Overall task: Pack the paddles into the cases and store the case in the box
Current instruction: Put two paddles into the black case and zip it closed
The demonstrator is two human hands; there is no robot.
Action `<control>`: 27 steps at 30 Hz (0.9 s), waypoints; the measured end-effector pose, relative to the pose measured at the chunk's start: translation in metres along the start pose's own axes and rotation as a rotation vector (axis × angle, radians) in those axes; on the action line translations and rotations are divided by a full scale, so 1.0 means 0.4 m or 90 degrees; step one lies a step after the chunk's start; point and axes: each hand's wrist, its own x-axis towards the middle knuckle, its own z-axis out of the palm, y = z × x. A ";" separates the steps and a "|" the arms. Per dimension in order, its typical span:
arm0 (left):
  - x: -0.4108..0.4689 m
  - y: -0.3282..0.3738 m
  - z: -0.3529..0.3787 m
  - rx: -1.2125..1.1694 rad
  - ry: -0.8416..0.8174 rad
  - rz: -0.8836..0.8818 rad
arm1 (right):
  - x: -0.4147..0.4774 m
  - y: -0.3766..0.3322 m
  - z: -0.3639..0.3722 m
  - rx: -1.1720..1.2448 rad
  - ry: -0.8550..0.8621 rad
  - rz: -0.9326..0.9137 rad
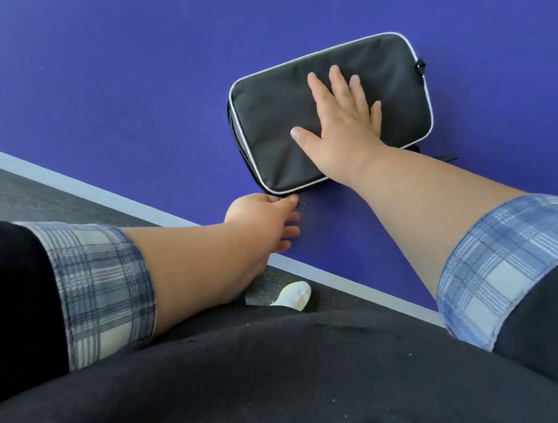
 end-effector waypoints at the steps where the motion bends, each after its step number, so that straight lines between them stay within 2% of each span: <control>1: -0.002 -0.003 0.002 0.001 0.014 0.017 | 0.001 0.000 0.001 0.004 0.001 -0.002; 4: -0.012 -0.014 0.016 -0.024 0.040 0.046 | 0.001 0.000 -0.001 0.019 0.008 -0.006; 9: -0.028 -0.014 0.057 -0.152 0.063 0.022 | 0.002 0.000 -0.001 0.026 0.022 -0.011; 16: -0.027 -0.029 0.075 -0.165 0.101 0.046 | 0.009 0.004 0.008 0.016 0.041 -0.011; 18: -0.030 -0.028 0.091 -0.200 0.091 0.034 | 0.010 0.004 0.010 0.014 0.047 -0.009; 21: -0.036 -0.017 0.116 -0.317 0.012 -0.011 | 0.011 0.003 0.012 0.015 0.052 -0.008; 24: -0.028 -0.017 0.128 -0.363 0.025 -0.015 | 0.013 0.001 0.011 0.013 0.055 -0.006; 27: -0.015 -0.025 0.127 -0.328 0.040 0.016 | 0.013 0.004 0.010 0.014 0.051 -0.009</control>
